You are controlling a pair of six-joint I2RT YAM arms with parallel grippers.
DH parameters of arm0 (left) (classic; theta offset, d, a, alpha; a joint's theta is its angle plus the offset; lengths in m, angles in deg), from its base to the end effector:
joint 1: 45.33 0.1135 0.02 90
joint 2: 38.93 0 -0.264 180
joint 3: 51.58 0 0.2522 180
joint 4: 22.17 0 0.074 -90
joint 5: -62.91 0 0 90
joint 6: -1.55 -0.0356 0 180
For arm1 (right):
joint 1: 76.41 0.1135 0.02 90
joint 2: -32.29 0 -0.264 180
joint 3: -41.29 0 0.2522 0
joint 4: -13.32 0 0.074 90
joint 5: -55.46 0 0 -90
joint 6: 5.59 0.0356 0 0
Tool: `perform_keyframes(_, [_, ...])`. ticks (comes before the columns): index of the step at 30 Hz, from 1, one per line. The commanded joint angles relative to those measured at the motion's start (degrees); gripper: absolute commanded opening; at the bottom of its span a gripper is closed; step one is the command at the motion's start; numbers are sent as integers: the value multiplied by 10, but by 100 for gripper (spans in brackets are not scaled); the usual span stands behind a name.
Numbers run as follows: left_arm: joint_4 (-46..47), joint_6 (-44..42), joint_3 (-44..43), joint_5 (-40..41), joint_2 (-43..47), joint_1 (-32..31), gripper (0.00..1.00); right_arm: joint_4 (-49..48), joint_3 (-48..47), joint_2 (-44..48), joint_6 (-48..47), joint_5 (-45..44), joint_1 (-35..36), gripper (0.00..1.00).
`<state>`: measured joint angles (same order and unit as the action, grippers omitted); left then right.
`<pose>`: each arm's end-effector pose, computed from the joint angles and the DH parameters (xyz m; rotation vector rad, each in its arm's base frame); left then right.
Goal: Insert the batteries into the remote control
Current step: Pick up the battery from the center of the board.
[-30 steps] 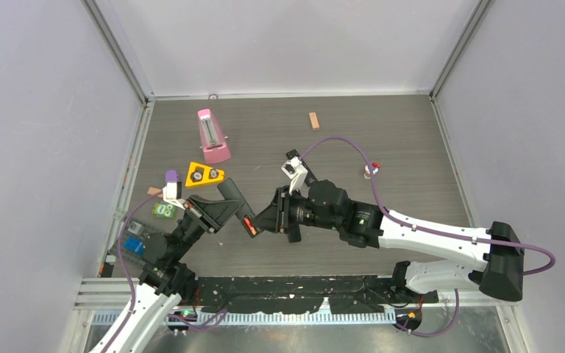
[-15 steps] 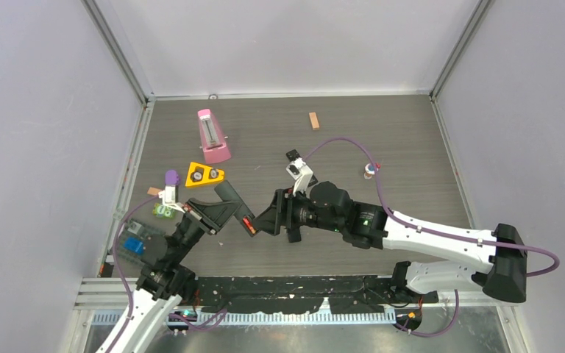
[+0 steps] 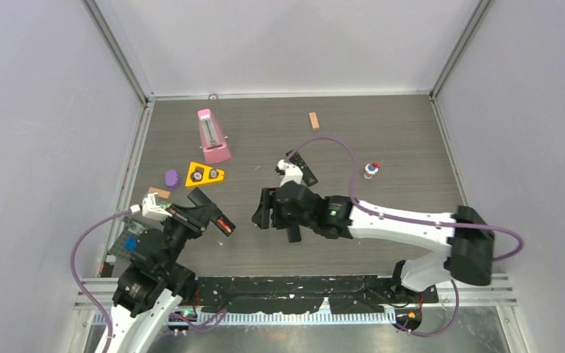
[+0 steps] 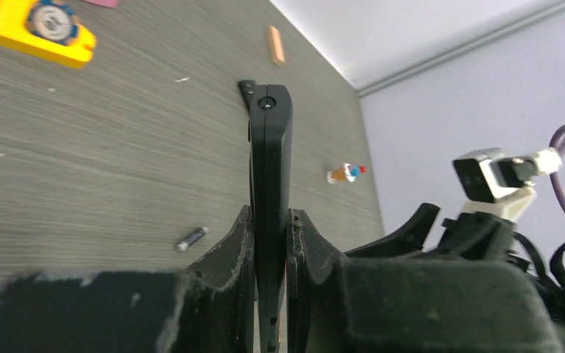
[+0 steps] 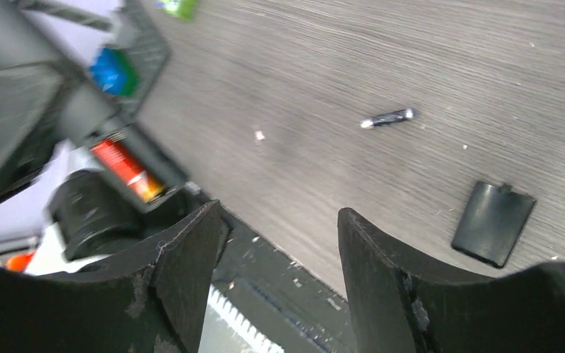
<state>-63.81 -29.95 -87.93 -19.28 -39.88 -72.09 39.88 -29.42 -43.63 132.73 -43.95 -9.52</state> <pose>0.0649 -0.0273 0.2521 -0.5907 1.6801 -0.9902 0.1230 0.2734 0.2892 -0.2657 2.2751 0.9751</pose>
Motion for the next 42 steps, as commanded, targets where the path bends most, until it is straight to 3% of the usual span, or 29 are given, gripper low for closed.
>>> perform_keyframes(1, [-72,-47,-35,69,36,-1,0,63,-72,-110,46,-82,-1,64])
perform_keyframes(8, [-45,-87,-35,30,60,-1,0,124,-162,-261,119,-110,-1,54])
perform_keyframes(21, [-54,-99,-24,31,89,-1,0,193,-261,-381,159,-120,-11,43])
perform_keyframes(38, [-53,-105,-13,32,96,-1,0,251,-311,-450,168,-136,-32,38])
perform_keyframes(40, [-53,-105,-14,30,95,-1,0,252,-314,-456,156,-137,-33,35])
perform_keyframes(42, [-52,-105,-13,26,93,-1,0,251,-313,-458,143,-136,-33,25])
